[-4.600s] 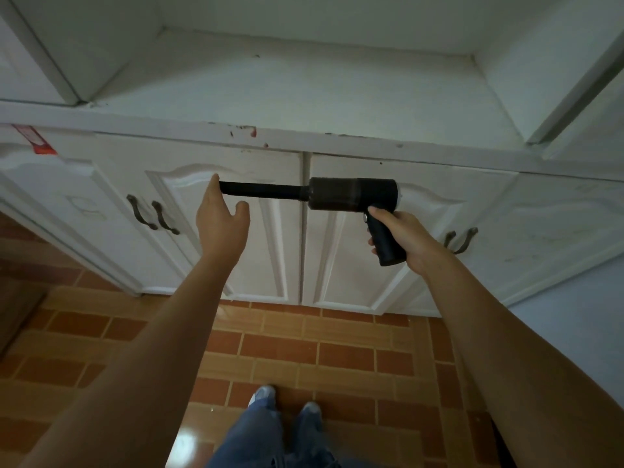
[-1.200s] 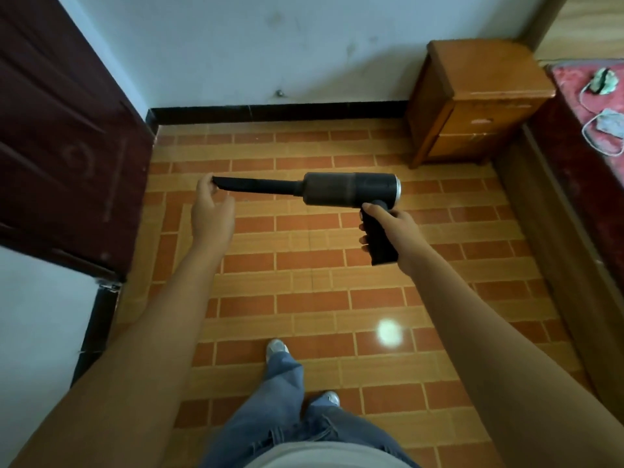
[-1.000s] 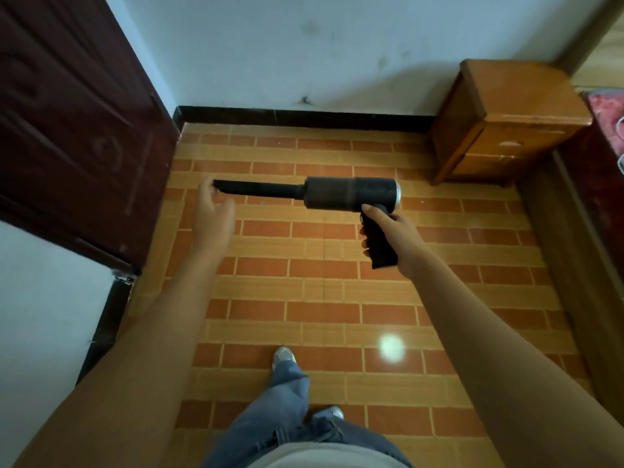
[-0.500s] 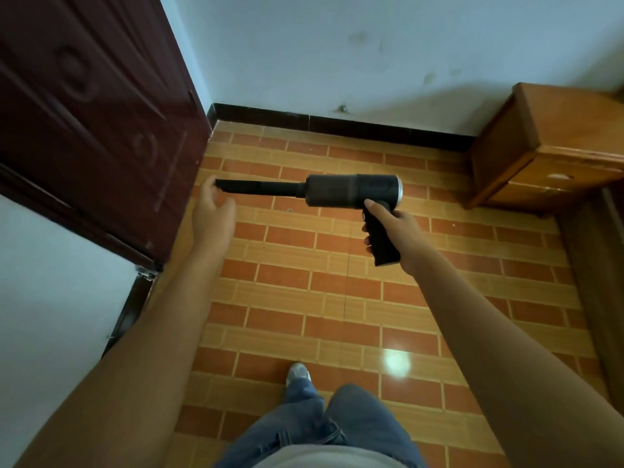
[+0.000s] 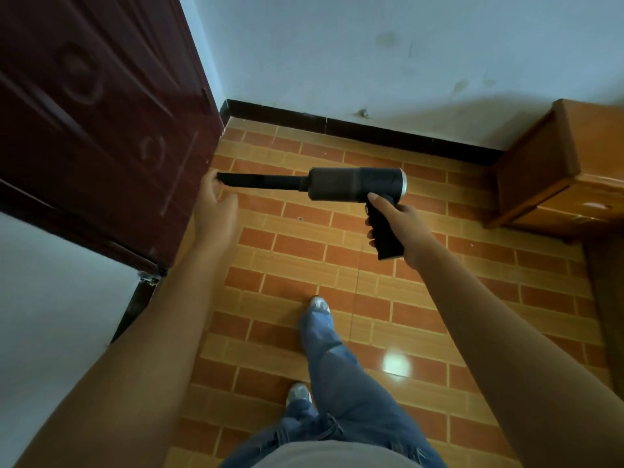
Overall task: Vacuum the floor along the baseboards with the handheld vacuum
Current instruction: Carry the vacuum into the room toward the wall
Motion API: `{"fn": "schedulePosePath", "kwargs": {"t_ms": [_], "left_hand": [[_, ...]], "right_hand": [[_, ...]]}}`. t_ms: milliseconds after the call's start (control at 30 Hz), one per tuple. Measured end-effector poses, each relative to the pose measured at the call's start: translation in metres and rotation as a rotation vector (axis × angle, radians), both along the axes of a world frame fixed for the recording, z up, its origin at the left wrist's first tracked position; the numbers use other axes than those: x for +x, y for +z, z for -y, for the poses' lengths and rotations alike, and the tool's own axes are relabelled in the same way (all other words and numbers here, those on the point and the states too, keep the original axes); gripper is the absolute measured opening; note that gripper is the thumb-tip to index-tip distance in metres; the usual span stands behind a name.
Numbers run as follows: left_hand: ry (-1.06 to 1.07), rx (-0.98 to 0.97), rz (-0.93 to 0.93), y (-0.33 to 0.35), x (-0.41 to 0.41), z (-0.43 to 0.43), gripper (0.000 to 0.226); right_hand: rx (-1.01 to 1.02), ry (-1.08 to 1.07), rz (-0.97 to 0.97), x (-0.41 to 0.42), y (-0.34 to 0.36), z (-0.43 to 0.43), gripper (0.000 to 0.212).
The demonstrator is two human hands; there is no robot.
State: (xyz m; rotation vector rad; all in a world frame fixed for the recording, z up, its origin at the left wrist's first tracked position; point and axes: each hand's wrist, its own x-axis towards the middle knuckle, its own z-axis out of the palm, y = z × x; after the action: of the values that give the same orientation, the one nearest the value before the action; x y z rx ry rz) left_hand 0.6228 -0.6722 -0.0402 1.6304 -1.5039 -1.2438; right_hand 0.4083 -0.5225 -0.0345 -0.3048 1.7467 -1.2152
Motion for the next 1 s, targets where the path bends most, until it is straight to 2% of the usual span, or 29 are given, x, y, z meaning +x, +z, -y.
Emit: {"fn": "schedulePosePath", "kwargs": {"t_ms": [400,700,1000], "left_hand": [[0.081,-0.018,0.006,0.002,-0.085,0.126,0.051],[0.139,-0.033,-0.034,0.005,-0.106,0.222,0.049],[0.124,-0.022,-0.053,-0.005,-0.116,0.36,0.049]], "right_hand": [[0.033,0.124,0.024,-0.102,0.006,0.15,0.033],[0.017,0.161,0.041,-0.123,0.003,0.255,0.026],[0.033,0.132,0.03,-0.131,0.0,0.383,0.026]]}}
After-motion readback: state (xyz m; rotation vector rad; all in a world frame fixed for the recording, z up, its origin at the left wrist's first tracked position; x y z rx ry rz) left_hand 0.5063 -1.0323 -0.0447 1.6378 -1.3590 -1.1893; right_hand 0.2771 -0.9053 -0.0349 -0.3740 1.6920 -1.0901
